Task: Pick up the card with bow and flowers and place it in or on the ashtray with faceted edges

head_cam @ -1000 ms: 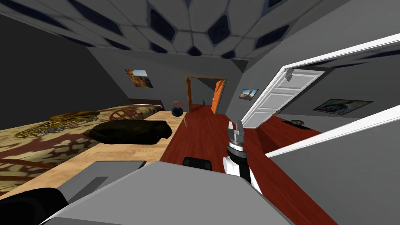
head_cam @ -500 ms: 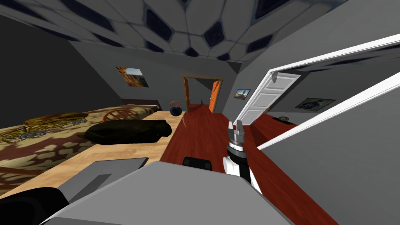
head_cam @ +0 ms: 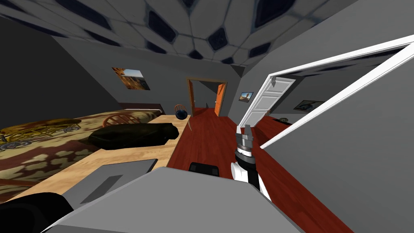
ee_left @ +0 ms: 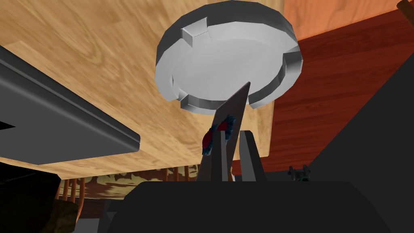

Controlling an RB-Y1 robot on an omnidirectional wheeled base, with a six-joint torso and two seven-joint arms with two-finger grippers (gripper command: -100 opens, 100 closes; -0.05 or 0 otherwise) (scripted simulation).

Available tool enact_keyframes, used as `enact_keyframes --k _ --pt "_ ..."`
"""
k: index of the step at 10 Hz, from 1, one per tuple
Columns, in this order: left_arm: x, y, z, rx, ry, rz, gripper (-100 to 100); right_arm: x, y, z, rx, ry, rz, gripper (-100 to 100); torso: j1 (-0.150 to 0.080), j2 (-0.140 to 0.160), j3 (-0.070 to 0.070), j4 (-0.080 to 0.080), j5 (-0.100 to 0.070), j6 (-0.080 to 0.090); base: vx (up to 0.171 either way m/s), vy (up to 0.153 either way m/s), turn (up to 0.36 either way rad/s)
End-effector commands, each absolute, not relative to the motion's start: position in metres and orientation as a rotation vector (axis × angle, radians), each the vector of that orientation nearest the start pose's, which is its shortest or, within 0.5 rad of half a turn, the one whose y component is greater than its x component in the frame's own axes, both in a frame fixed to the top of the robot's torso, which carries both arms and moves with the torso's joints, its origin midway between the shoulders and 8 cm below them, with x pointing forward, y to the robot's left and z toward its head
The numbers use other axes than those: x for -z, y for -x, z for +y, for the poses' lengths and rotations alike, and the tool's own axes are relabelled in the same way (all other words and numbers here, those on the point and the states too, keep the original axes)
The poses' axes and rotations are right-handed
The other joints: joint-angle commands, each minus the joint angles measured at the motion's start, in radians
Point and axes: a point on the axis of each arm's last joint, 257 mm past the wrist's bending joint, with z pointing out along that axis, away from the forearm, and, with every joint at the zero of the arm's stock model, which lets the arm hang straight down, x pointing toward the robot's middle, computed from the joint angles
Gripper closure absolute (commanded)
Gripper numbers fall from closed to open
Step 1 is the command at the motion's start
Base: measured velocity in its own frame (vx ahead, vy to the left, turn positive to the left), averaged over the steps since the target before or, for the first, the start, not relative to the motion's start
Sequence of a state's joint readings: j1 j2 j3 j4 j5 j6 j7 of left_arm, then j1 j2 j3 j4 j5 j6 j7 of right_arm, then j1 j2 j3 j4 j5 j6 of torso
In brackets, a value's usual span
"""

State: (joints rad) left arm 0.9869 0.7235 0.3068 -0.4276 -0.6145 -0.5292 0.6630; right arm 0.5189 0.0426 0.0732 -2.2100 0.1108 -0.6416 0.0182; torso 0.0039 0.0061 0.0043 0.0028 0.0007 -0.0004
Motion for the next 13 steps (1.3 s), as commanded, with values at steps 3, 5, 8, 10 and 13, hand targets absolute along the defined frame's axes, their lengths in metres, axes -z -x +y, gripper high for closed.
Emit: enact_keyframes --k 3,5,8,10,13 --pt "0.393 0.351 0.677 -0.577 1.966 1.925 -100 -0.014 -0.336 -0.243 -1.302 -0.572 0.614 0 -0.002 -0.005 -0.003 -0.001 0.000 -0.002 -0.021 0.003 -0.017" --pt "0.393 0.351 0.677 -0.577 1.966 1.925 -100 -0.014 -0.336 -0.243 -1.302 -0.572 0.614 0 -0.002 -0.006 -0.003 -0.001 0.000 -0.002 0.000 0.000 0.000" --pt "0.387 0.366 0.670 -0.617 1.939 1.986 -100 -0.014 -0.336 -0.243 -1.302 -0.572 0.614 0 -0.002 -0.006 -0.004 -0.001 0.000 -0.002 -0.022 -0.005 -0.130" --pt "0.388 0.352 0.675 -0.579 1.940 1.936 -100 -0.014 -0.336 -0.243 -1.303 -0.572 0.614 0 -0.003 -0.001 -0.001 0.000 0.000 -0.002 -0.080 -0.013 -0.126" --pt "0.380 0.369 0.667 -0.615 1.943 1.949 -100 -0.014 -0.336 -0.243 -1.303 -0.572 0.614 0 -0.003 -0.002 -0.001 -0.001 0.000 -0.001 -0.065 -0.002 -0.189"
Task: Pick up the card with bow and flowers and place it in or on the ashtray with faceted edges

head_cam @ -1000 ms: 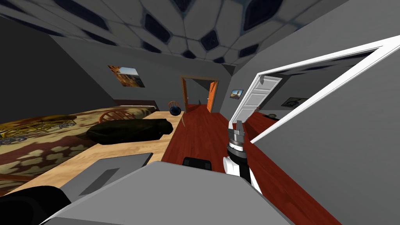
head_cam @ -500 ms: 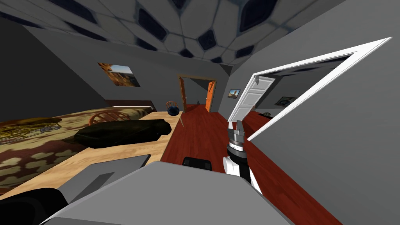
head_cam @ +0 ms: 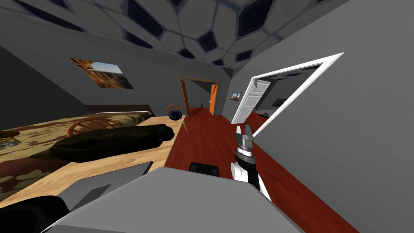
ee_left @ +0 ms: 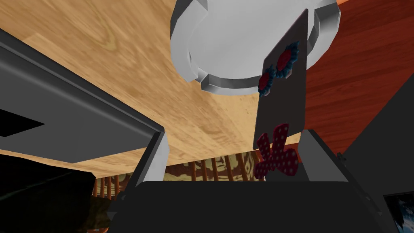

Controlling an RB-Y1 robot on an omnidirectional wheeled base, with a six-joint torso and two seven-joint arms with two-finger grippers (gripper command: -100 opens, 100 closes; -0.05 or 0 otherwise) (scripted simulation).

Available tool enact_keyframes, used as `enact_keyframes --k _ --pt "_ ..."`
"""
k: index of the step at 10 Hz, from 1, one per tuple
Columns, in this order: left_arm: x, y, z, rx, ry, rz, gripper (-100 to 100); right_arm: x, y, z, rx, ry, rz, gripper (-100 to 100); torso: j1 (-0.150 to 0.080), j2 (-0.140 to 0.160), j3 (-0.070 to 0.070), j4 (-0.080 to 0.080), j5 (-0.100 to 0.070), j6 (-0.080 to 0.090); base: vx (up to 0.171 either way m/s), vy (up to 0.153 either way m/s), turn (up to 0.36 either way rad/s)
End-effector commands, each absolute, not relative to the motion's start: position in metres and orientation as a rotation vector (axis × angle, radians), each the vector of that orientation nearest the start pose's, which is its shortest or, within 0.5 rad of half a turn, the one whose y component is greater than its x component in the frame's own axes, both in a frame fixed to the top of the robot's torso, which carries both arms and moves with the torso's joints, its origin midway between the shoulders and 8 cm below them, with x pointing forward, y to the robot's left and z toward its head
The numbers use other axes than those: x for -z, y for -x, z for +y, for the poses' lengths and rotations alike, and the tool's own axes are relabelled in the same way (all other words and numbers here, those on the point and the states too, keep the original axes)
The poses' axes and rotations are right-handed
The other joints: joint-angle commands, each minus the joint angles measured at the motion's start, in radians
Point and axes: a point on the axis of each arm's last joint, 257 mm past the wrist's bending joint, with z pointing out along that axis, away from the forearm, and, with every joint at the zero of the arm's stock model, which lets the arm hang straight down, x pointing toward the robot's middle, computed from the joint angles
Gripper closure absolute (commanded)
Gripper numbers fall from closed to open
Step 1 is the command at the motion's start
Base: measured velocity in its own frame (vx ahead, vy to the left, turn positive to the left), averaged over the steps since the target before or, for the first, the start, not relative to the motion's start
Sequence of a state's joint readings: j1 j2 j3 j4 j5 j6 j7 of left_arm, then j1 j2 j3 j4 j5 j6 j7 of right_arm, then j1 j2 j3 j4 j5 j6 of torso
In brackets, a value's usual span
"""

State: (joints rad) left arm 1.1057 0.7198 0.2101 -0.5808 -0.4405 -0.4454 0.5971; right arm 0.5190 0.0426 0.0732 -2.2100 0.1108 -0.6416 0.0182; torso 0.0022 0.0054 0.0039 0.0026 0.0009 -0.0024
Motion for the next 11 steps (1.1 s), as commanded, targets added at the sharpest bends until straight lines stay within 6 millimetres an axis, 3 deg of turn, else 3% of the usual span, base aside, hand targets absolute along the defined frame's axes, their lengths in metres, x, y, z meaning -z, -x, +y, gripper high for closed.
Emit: enact_keyframes --k 1,3,4,5,8,9,11 --pt "0.379 0.367 0.669 -0.609 1.954 1.912 -100 -0.014 -0.336 -0.243 -1.303 -0.572 0.614 0 0.000 0.000 0.000 0.000 0.000 0.000 -0.049 -0.001 -0.041" --pt "0.376 0.364 0.674 -0.599 1.972 1.846 -100 -0.014 -0.336 -0.243 -1.302 -0.572 0.614 0 0.000 -0.004 -0.002 -0.001 0.000 -0.001 -0.001 -0.006 0.020" --pt "0.373 0.381 0.659 -0.633 1.961 1.924 -100 -0.014 -0.336 -0.243 -1.302 -0.572 0.614 0 0.000 -0.005 -0.003 -0.001 0.000 -0.001 -0.071 -0.041 -0.295" --pt "0.374 0.377 0.660 -0.620 1.970 1.894 -100 -0.014 -0.336 -0.243 -1.303 -0.572 0.614 0 -0.002 -0.003 -0.002 -0.001 -0.001 0.001 -0.096 -0.027 -0.316" --pt "0.370 0.373 0.666 -0.607 1.998 1.800 -100 -0.014 -0.336 -0.243 -1.302 -0.572 0.614 0 0.001 -0.005 -0.003 -0.001 0.000 0.000 -0.019 0.005 0.003" --pt "0.368 0.392 0.650 -0.645 2.001 1.869 -100 -0.014 -0.336 -0.243 -1.302 -0.572 0.614 0 0.001 -0.006 -0.003 -0.001 0.000 0.000 -0.078 -0.023 -0.412" --pt "0.367 0.387 0.652 -0.622 2.022 1.806 -100 -0.014 -0.336 -0.243 -1.302 -0.572 0.614 0 -0.001 -0.001 -0.001 0.000 0.000 0.000 -0.070 -0.018 -0.112"
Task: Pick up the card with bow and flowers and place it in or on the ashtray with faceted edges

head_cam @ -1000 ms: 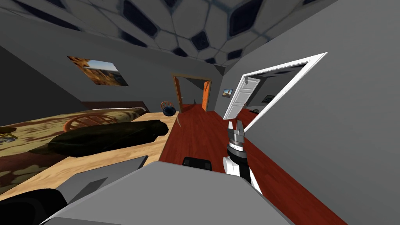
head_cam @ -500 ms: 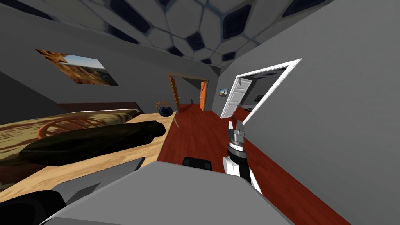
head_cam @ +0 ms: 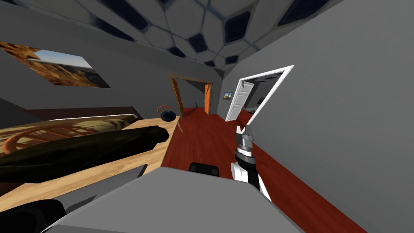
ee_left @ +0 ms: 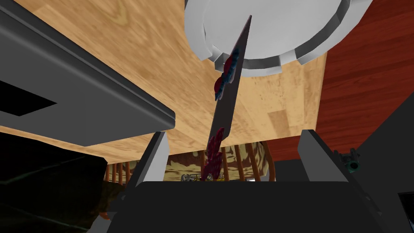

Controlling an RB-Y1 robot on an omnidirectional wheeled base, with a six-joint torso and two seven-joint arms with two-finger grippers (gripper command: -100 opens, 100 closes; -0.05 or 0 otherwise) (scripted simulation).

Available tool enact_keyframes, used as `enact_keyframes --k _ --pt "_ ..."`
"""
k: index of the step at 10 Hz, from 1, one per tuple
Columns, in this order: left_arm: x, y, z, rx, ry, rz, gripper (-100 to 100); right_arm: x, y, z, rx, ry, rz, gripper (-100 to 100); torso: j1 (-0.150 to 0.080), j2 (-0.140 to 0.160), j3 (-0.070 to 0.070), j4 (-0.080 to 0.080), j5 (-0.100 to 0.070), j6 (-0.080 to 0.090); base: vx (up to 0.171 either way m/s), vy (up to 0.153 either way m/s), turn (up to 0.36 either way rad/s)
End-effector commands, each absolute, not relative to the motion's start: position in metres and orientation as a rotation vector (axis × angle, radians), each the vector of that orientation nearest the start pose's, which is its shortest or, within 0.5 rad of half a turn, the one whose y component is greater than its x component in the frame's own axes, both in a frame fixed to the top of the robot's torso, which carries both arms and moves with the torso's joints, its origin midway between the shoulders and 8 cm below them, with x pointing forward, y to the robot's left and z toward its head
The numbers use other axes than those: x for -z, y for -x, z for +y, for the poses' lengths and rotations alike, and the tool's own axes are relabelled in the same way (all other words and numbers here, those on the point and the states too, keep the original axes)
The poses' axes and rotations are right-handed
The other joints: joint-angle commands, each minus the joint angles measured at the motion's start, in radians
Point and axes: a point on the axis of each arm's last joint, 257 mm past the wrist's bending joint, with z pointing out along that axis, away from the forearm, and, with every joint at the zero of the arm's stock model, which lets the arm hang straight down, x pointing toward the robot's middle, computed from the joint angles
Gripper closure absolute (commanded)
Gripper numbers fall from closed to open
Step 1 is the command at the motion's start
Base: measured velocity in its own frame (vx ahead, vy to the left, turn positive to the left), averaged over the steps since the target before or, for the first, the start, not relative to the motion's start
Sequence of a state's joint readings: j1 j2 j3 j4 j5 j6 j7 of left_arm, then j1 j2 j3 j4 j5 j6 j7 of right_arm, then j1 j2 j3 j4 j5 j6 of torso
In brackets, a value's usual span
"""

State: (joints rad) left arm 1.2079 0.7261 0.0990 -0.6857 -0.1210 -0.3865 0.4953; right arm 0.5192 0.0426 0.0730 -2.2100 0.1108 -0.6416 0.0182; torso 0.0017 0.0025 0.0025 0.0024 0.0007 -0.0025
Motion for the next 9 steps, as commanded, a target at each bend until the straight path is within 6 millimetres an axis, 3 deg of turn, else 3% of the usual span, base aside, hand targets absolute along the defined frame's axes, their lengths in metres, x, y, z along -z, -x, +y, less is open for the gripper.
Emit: enact_keyframes --k 1,2,3,4,7,8,9 --pt "0.365 0.385 0.654 -0.618 2.033 1.768 -100 -0.014 -0.336 -0.243 -1.302 -0.572 0.614 0 0.000 0.000 0.000 0.000 0.000 0.000 -0.010 -0.007 0.028" --pt "0.365 0.385 0.655 -0.616 2.038 1.751 -100 -0.014 -0.336 -0.243 -1.302 -0.572 0.614 0 0.000 -0.002 -0.001 0.000 0.000 0.000 0.007 -0.003 -0.001" --pt "0.363 0.405 0.635 -0.651 2.054 1.816 -100 -0.014 -0.336 -0.243 -1.302 -0.572 0.614 0 0.001 -0.004 -0.002 -0.001 0.000 0.000 -0.065 -0.030 -0.385" --pt "0.363 0.401 0.635 -0.635 2.064 1.787 -100 -0.014 -0.336 -0.243 -1.303 -0.572 0.614 0 0.000 -0.001 -0.001 -0.001 0.000 0.002 -0.091 -0.022 -0.260" --pt "0.360 0.399 0.640 -0.625 2.093 1.696 -100 -0.014 -0.336 -0.243 -1.302 -0.572 0.614 0 0.001 -0.002 -0.001 -0.001 0.000 -0.001 -0.019 -0.009 0.010" --pt "0.359 0.419 0.617 -0.660 2.120 1.757 -100 -0.014 -0.336 -0.243 -1.302 -0.572 0.614 0 0.001 -0.003 -0.002 -0.001 0.000 -0.001 -0.071 -0.052 -0.348" --pt "0.359 0.417 0.617 -0.645 2.133 1.725 -100 -0.014 -0.336 -0.243 -1.303 -0.572 0.614 0 -0.002 0.001 0.000 -0.001 0.000 0.000 -0.080 -0.078 -0.261"
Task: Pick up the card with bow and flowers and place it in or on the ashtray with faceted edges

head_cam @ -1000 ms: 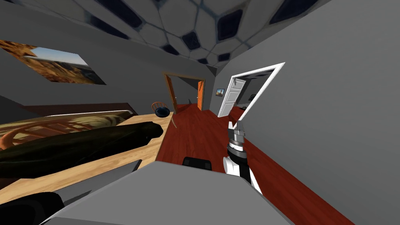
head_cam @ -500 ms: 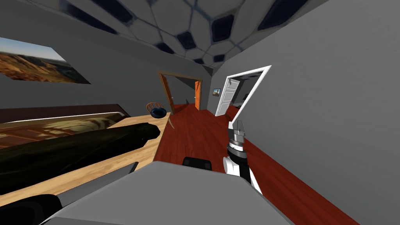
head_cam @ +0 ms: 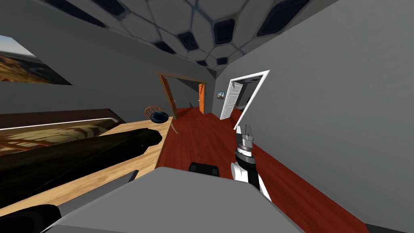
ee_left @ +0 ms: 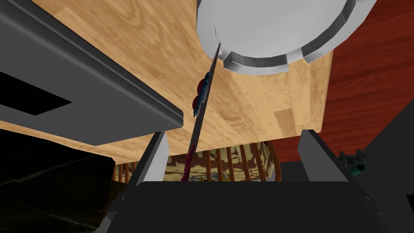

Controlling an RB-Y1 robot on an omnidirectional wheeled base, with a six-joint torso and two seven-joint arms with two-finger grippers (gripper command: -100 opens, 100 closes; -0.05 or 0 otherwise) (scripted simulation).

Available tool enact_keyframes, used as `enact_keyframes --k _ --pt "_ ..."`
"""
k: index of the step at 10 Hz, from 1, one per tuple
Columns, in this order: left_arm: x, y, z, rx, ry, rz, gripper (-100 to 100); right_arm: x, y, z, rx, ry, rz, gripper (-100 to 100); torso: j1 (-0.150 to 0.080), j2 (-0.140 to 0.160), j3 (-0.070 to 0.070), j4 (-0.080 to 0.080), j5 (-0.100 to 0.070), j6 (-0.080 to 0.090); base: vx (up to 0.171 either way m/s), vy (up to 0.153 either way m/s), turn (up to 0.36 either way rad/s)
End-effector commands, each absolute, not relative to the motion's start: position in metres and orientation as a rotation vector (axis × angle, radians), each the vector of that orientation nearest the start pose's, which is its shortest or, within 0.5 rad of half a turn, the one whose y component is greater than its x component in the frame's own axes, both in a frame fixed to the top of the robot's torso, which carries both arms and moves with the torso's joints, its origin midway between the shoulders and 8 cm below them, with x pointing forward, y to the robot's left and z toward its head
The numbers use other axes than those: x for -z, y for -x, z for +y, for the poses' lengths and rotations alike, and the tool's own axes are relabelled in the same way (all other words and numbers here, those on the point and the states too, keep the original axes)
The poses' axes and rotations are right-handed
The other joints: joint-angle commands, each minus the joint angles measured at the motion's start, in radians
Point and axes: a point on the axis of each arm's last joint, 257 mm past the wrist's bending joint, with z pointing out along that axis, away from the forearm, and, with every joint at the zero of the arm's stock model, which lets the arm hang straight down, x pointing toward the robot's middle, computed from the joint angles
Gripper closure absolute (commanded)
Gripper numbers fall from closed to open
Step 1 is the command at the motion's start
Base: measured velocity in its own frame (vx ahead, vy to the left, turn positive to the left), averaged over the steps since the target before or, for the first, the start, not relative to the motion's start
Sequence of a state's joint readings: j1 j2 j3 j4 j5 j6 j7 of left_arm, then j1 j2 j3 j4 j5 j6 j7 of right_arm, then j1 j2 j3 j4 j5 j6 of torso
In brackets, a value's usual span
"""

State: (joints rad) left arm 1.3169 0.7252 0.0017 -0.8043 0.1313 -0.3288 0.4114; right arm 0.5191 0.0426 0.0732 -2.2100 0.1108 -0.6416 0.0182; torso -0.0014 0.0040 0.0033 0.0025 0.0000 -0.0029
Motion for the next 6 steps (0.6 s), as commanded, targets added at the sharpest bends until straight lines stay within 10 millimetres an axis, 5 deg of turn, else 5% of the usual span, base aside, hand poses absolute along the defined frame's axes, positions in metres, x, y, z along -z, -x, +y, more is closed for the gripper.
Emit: enact_keyframes --k 1,3,4,6 --pt "0.358 0.416 0.619 -0.642 2.145 1.686 -100 -0.014 -0.336 -0.243 -1.303 -0.572 0.614 0 0.000 0.000 0.000 0.000 0.000 0.000 -0.045 -0.010 -0.033" --pt "0.356 0.415 0.622 -0.637 2.160 1.635 -100 -0.014 -0.336 -0.243 -1.302 -0.572 0.614 0 0.005 -0.003 -0.001 0.000 0.001 -0.001 -0.001 0.008 0.029" --pt "0.354 0.437 0.596 -0.675 2.199 1.690 -100 -0.014 -0.336 -0.244 -1.302 -0.572 0.614 0 0.005 -0.004 -0.002 -0.001 0.001 -0.001 -0.077 -0.069 -0.252" --pt "0.354 0.434 0.596 -0.656 2.225 1.620 -100 -0.014 -0.336 -0.243 -1.303 -0.572 0.614 0 0.000 0.001 0.000 0.000 0.000 0.000 -0.058 -0.052 -0.189"
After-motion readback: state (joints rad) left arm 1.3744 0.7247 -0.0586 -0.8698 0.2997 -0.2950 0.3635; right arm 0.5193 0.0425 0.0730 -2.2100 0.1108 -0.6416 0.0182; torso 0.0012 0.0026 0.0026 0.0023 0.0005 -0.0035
